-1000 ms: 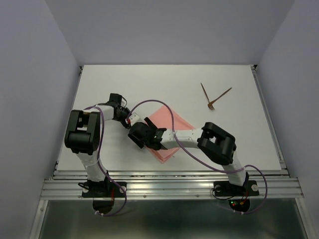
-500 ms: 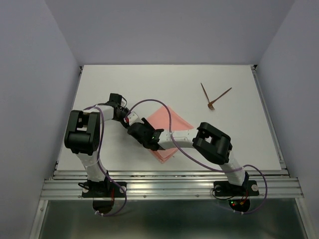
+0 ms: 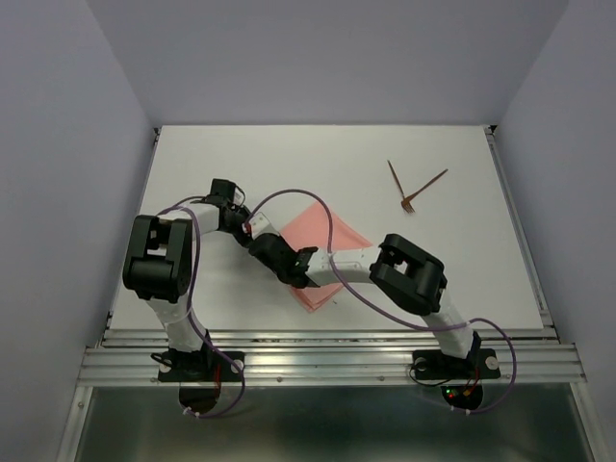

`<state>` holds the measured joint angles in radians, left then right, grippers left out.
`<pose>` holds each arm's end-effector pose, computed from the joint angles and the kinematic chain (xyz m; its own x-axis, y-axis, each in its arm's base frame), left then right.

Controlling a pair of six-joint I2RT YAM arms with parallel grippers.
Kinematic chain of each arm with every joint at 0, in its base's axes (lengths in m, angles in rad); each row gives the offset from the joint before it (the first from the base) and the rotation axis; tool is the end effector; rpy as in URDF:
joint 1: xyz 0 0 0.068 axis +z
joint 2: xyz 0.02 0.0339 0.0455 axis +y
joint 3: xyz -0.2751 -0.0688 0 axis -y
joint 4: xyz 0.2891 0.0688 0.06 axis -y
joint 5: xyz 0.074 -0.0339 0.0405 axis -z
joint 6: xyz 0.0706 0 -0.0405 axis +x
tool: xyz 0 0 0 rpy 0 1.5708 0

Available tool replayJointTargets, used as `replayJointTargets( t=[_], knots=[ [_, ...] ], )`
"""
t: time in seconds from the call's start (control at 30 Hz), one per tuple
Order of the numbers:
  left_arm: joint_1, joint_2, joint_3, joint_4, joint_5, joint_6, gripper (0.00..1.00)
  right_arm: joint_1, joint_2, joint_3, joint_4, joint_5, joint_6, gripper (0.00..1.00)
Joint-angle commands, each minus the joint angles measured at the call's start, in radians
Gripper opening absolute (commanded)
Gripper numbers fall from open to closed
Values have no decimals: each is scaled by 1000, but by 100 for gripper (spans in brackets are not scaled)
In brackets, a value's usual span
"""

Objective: Fold the napkin into a case and place the utensils inside
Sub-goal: Pass from the left arm to the right, then fold the lower triangle-folded napkin at the center of the board.

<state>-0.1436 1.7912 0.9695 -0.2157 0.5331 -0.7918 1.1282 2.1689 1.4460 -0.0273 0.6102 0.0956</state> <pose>0.3804 -0.0912 0.0950 -0.8684 -0.4937 -0.0458 -0.3402 0.6606 -0.6693 0.2626 0.4597 0.1047 -0.3442 -0.5436 -0.7655 -0.5306 0.7853 -0.3191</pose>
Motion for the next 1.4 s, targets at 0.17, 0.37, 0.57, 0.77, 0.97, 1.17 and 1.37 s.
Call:
replayJointTargets(
  t=[0.17, 0.37, 0.57, 0.77, 0.97, 1.17, 1.37],
  knots=[
    [2, -113, 8, 29, -15, 51, 18, -99, -96, -73, 75, -334, 139, 1],
    [9, -139, 17, 26, -22, 74, 51, -156, -135, -79, 73, -510, 220, 1],
    [21, -171, 40, 10, -39, 95, 59, -211, -142, -82, 73, -665, 305, 1],
    [39, -216, 32, 10, -61, 111, 59, -283, -136, -79, 73, -857, 394, 1],
    [39, -268, -32, 58, -30, 128, 43, -358, -80, -47, 76, -1102, 480, 1],
    [22, -279, -71, 93, 18, 155, 16, -418, 8, 2, 76, -1378, 523, 1],
    [-23, -245, -40, 90, 42, 187, 0, -427, 75, 48, 76, -1518, 533, 1]
  ],
)
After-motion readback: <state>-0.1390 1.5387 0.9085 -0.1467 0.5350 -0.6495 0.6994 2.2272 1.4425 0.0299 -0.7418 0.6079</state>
